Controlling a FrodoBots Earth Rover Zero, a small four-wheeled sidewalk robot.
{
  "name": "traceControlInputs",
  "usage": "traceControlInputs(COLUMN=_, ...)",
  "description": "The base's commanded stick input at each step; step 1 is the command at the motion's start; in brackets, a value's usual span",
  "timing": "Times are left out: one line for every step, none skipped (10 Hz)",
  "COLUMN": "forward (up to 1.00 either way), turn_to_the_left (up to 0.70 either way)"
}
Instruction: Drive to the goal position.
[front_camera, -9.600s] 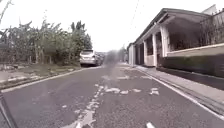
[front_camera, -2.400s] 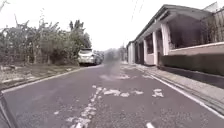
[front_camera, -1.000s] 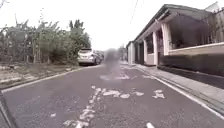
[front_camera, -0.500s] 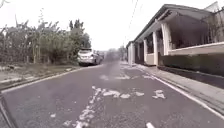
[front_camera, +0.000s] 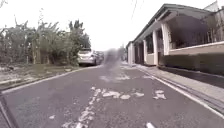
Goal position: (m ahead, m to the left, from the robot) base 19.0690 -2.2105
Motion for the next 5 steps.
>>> traceControlInputs(forward=0.08, turn_to_the_left=0.00)
traceControlInputs(forward=0.08, turn_to_the_left=0.00)
traceControlInputs(forward=0.08, turn_to_the_left=0.00)
traceControlInputs(forward=0.07, turn_to_the_left=0.00)
traceControlInputs(forward=0.24, turn_to_the_left=0.00)
